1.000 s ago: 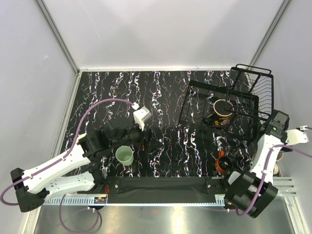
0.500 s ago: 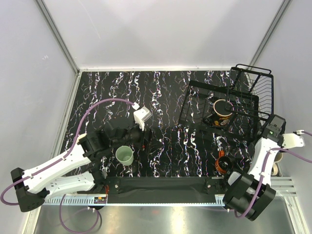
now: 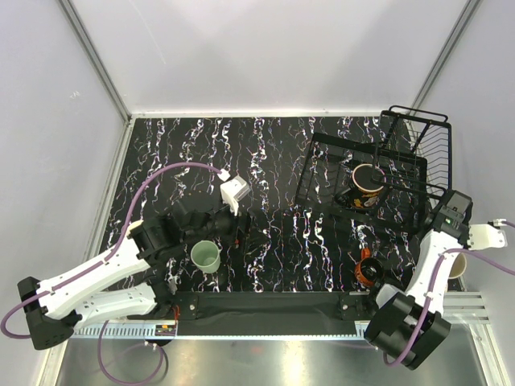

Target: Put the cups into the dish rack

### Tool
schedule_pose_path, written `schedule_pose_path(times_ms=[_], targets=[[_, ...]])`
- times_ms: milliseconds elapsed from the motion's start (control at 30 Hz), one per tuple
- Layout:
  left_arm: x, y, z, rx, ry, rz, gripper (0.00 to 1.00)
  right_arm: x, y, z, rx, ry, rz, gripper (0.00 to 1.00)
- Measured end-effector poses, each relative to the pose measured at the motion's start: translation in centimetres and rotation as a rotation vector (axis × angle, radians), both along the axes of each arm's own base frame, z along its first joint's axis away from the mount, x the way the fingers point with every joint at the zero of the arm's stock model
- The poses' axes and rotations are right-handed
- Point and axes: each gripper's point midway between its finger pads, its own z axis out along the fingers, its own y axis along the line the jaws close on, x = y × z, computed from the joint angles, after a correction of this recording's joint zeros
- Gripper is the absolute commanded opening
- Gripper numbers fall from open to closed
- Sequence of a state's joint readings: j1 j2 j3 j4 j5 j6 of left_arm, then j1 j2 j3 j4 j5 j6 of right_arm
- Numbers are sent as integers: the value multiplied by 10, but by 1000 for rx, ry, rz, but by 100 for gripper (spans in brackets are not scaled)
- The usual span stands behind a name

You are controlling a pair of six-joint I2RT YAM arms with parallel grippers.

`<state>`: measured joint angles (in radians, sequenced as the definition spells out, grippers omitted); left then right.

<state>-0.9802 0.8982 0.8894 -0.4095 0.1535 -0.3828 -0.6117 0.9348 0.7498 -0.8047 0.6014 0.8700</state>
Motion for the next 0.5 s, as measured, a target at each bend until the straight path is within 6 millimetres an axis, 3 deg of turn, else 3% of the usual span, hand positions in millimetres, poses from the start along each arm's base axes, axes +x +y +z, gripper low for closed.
schedule_pose_path(times_ms=[300, 500], targets=[[-4, 6, -1, -10, 4, 4, 89, -4, 4, 2, 17, 5, -9, 0], [-5, 7, 2, -18, -1, 5, 89, -8, 22, 3, 97, 14, 27, 0]])
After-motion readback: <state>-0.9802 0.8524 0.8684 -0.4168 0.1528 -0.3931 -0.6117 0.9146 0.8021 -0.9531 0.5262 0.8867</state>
